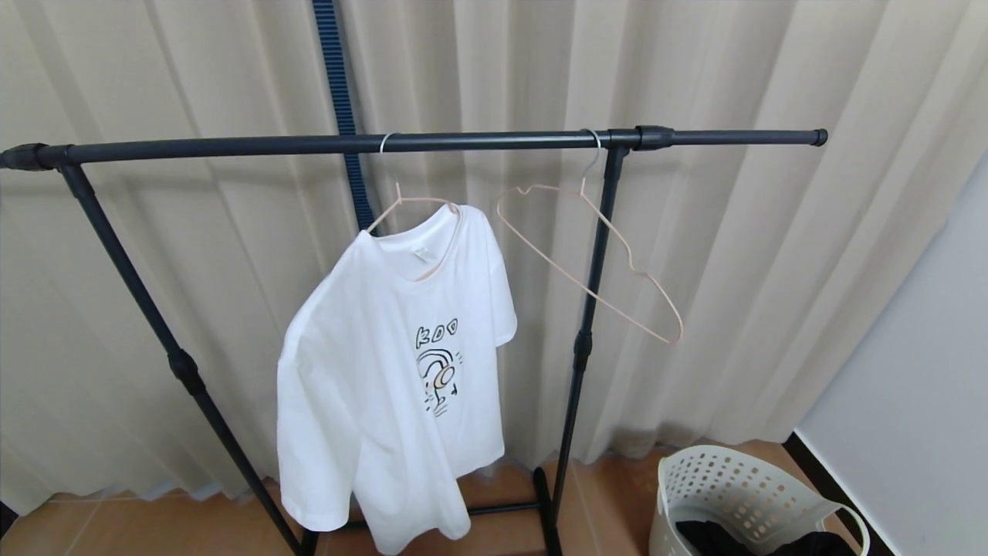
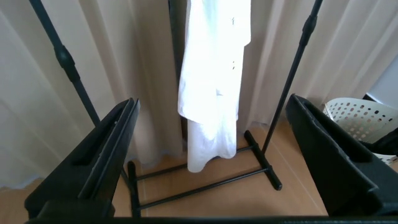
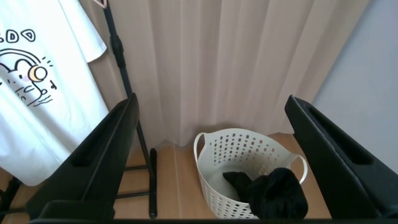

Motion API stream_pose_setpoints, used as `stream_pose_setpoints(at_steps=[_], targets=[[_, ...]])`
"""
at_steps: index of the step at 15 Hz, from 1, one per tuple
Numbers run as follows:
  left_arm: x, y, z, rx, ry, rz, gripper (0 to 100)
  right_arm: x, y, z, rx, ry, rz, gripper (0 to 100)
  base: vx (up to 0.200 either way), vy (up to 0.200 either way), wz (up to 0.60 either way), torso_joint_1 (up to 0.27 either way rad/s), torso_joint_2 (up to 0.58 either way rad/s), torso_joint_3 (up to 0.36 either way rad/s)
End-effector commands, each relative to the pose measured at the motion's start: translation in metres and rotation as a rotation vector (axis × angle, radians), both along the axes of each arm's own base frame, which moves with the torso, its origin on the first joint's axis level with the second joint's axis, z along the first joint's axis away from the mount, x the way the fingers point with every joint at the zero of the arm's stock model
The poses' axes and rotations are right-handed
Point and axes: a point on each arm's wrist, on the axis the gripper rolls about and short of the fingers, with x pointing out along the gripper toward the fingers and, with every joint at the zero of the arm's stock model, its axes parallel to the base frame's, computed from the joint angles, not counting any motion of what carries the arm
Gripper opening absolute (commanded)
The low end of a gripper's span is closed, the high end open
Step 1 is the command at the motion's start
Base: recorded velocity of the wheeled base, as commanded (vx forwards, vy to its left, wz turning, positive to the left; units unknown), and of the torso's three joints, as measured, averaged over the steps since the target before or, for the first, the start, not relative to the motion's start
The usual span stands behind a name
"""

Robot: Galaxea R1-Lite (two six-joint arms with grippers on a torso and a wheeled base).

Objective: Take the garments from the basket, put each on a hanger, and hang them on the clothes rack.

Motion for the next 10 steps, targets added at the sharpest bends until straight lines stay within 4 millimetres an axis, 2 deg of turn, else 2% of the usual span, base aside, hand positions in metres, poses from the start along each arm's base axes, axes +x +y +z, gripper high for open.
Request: stream_pose_setpoints(at_steps=[1, 10], targets=[[0.0001, 0.0, 0.0001, 0.0, 0.001, 0.0, 100, 0.0001, 0.0, 0.0001, 0.0, 0.001, -0.001, 100, 0.0, 0.0, 0.0, -0.212, 0.52, 0.31], [0.0, 0.0, 0.0005, -0.004, 0.0, 0.0, 100, 0.0001, 0.0, 0.0002, 0.0, 0.0, 0.0, 100, 0.0, 0.0, 0.0, -0.2, 0.53, 0.329]])
